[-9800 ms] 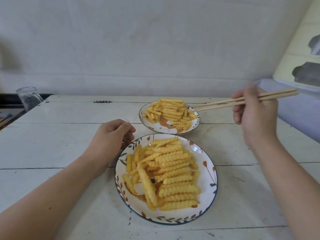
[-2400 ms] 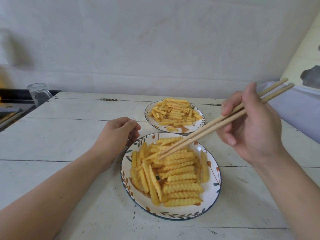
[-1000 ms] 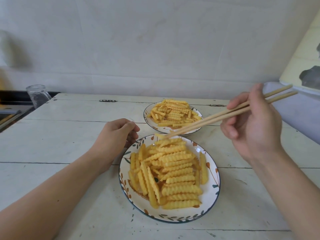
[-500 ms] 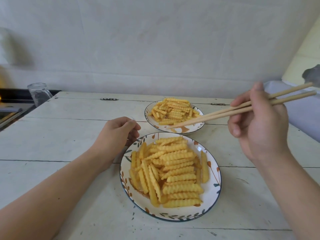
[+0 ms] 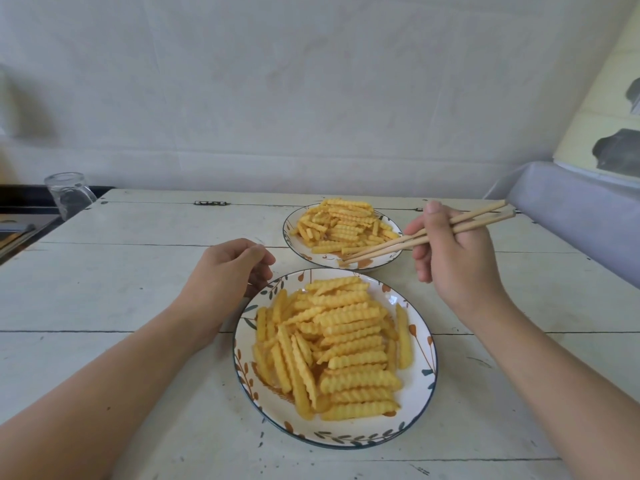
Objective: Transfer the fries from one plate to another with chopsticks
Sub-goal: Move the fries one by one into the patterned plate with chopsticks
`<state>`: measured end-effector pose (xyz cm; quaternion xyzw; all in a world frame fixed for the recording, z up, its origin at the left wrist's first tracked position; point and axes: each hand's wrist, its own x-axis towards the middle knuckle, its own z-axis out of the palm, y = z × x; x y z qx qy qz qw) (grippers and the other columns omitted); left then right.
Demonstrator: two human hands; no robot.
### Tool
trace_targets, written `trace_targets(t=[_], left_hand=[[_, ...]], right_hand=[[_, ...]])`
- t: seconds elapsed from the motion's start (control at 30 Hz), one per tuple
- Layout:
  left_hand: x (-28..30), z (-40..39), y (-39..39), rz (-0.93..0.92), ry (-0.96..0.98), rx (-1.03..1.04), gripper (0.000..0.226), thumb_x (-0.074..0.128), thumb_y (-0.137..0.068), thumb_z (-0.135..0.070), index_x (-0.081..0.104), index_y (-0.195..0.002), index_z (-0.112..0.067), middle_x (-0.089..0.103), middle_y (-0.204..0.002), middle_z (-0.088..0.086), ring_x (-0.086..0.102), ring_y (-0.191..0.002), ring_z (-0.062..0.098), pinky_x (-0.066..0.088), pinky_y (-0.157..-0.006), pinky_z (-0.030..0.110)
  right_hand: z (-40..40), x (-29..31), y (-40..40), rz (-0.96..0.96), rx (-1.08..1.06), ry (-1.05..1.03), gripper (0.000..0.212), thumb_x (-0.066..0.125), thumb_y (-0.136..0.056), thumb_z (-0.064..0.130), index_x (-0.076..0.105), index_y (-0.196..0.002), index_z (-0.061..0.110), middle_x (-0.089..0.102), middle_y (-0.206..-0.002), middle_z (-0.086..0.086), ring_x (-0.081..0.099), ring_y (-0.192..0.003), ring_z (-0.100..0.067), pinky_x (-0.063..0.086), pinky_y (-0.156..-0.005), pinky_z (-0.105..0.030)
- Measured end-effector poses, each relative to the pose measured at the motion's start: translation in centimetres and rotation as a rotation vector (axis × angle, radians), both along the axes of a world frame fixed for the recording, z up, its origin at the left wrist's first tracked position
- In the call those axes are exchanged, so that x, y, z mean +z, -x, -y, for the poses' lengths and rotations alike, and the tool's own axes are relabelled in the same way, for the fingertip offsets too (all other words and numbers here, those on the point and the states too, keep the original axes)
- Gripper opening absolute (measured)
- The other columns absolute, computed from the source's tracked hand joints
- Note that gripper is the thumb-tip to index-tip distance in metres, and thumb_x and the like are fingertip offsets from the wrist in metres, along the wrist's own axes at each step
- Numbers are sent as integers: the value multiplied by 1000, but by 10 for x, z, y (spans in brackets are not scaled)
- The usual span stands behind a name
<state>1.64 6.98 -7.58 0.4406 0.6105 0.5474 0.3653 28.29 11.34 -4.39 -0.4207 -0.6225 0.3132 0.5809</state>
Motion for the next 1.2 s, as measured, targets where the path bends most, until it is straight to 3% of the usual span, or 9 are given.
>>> trace_targets(t=[0.2, 0.3, 0.4, 0.67, 0.87, 1.0, 1.2], left_hand=[[0, 0, 0, 4, 4, 1, 27, 52, -103, -12, 73, -88, -4, 67, -70, 3, 60, -67, 16, 51, -69, 29], [1, 1, 0, 17, 8, 1, 26, 52, -103, -12, 72, -89, -3, 66, -71, 4, 60, -64, 14, 52, -66, 26], [1, 1, 1, 31, 9, 4, 27, 52, -103, -13, 72, -89, -3, 66, -70, 3, 60, -63, 14, 52, -65, 26], [1, 0, 1, 51, 9, 3, 27, 52, -103, -13, 71, -85, -5, 64, -70, 4, 59, -63, 16, 51, -64, 26], [1, 0, 1, 29, 9, 5, 26, 52, -103, -14, 72, -88, -4, 66, -71, 4, 60, -65, 16, 52, -68, 29], [0, 0, 1, 23, 6, -1, 27, 52, -103, -14, 73, -88, -4, 67, -73, 5, 60, -68, 18, 51, -71, 33], [0, 1, 1, 32, 2, -2, 27, 53, -103, -13, 72, -88, -3, 66, -72, 6, 60, -68, 19, 51, -69, 32]], right_hand=[[3, 11, -1, -207, -38, -26, 54, 37, -108, 38, 63, -68, 12, 51, -51, -3, 44, -38, -22, 35, -40, -25], [14, 23, 1, -412, 66, -10, 61, 38, -107, 39, 65, -56, 20, 52, -52, -4, 41, -37, -22, 31, -41, -23], [30, 30, 9, -513, 222, 71, 61, 38, -105, 43, 63, -55, 16, 47, -49, -8, 36, -35, -19, 29, -43, -21], [44, 21, 23, -376, 435, 148, 53, 43, -92, 48, 68, -63, 12, 48, -50, -10, 38, -31, -19, 29, -39, -19], [21, 25, 3, -519, 110, 90, 58, 45, -105, 38, 67, -54, 20, 51, -54, -3, 35, -37, -17, 21, -42, -24], [-2, 14, -16, -266, -91, -33, 43, 46, -106, 28, 65, -70, 15, 49, -55, -2, 39, -40, -13, 28, -40, -21], [-19, -2, -24, -51, -49, -22, 38, 46, -107, 29, 65, -80, 10, 50, -59, -9, 41, -41, -18, 34, -40, -23]])
